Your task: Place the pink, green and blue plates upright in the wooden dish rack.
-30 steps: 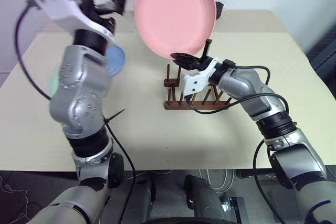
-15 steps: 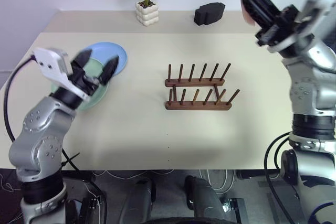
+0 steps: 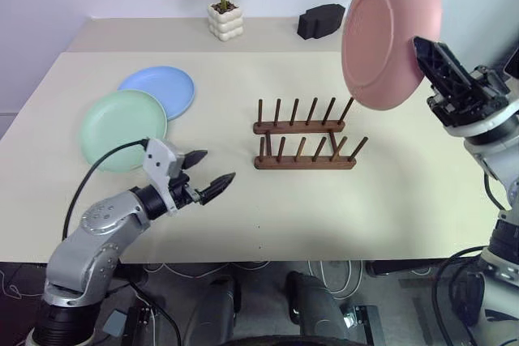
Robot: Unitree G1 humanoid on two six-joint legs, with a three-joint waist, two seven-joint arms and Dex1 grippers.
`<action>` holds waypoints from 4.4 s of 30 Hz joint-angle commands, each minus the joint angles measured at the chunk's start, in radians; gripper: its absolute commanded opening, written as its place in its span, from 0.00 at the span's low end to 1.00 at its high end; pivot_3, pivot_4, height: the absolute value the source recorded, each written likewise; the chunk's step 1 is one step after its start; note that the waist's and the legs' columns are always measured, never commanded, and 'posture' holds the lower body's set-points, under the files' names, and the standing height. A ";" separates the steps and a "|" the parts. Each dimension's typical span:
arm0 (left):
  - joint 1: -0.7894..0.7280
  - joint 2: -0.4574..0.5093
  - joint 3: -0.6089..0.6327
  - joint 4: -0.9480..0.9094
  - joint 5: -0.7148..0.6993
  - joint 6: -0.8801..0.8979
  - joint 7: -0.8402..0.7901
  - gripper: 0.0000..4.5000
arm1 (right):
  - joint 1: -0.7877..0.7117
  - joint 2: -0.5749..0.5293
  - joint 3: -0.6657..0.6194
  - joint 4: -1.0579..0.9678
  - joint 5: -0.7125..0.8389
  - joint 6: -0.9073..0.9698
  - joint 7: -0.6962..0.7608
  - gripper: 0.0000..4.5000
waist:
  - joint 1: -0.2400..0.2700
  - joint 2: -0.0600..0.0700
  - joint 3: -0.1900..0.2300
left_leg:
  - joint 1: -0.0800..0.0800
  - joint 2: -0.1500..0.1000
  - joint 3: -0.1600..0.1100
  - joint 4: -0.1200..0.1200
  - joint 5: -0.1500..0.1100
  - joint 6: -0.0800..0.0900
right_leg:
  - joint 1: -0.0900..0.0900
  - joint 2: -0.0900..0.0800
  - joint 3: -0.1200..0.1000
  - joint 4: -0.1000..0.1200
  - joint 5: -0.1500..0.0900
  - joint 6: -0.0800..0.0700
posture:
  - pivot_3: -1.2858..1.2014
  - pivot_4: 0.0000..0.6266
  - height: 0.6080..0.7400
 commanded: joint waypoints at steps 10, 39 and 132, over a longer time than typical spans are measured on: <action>-0.011 -0.033 -0.068 -0.024 0.012 -0.049 -0.042 0.99 | 0.043 -0.014 -0.043 0.003 0.084 0.027 -0.062 0.00 | 0.001 0.000 0.000 | 0.000 0.000 0.000 0.000 0.000 0.000 | 0.000 0.000 0.000 0.000 0.000 0.000 | 0.52 0.24 0.98; -0.001 -0.043 -0.092 -0.023 0.054 -0.104 -0.052 0.99 | 0.076 0.001 -0.030 0.194 0.019 0.128 -0.032 0.00 | 0.001 0.000 0.000 | 0.000 0.000 0.001 0.001 0.000 0.000 | 0.000 0.000 0.000 0.000 0.000 0.000 | 0.52 0.24 0.98; -0.316 -0.120 0.632 0.434 -0.026 -0.041 0.510 0.01 | -0.160 0.034 0.586 -0.102 -0.905 -0.465 0.312 0.89 | 0.002 -0.004 -0.001 | 0.001 -0.001 -0.003 0.002 0.001 -0.003 | -0.005 -0.002 -0.001 0.012 0.002 0.004 | 0.52 0.24 0.98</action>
